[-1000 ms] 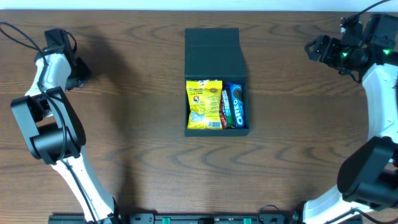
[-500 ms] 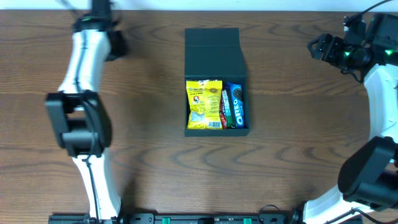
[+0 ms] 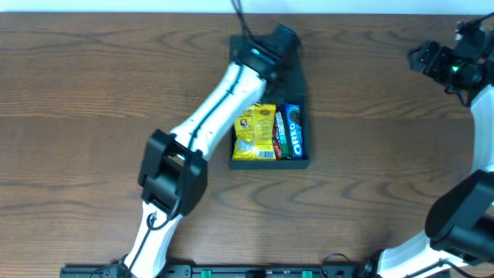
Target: Pack container
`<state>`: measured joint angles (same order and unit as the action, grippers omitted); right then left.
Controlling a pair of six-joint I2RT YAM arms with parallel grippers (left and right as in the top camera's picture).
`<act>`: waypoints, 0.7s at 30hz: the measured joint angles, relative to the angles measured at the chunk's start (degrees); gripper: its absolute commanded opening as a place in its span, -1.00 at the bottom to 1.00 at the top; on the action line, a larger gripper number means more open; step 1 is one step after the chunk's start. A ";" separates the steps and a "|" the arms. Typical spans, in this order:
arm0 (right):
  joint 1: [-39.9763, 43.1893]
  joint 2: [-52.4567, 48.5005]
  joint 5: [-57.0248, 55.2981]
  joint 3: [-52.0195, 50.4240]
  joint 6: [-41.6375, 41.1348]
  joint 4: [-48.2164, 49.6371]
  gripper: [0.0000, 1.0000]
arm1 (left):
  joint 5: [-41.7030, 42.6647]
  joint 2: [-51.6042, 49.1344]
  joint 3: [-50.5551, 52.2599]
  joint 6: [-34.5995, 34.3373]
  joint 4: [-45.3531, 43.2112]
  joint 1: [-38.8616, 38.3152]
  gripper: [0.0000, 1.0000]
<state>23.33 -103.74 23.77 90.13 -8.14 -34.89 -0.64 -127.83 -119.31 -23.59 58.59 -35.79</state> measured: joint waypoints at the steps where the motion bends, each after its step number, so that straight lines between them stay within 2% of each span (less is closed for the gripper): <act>1: 0.15 0.00 -0.07 0.00 0.00 0.61 0.78 | 0.48 0.00 0.00 -0.63 0.00 -0.74 -0.88; 9: 0.61 0.00 -0.04 0.00 0.74 2.56 0.81 | 1.36 0.00 0.04 -5.20 -0.39 -8.79 -0.88; 19: 2.78 0.00 0.00 0.00 1.03 1.97 0.81 | 1.97 0.00 2.58 -8.20 0.02 -11.45 -0.88; 20: 3.17 0.00 0.00 0.00 1.03 1.53 0.81 | 1.97 0.00 2.58 -8.37 0.00 -11.41 -0.78; 21: 3.45 0.00 0.00 0.00 1.05 1.16 0.80 | 1.97 0.00 2.58 -8.57 0.00 -11.32 -0.46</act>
<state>26.79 -103.74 23.77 90.13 -7.09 -33.74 1.32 -127.83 -116.73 -32.16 58.59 -47.11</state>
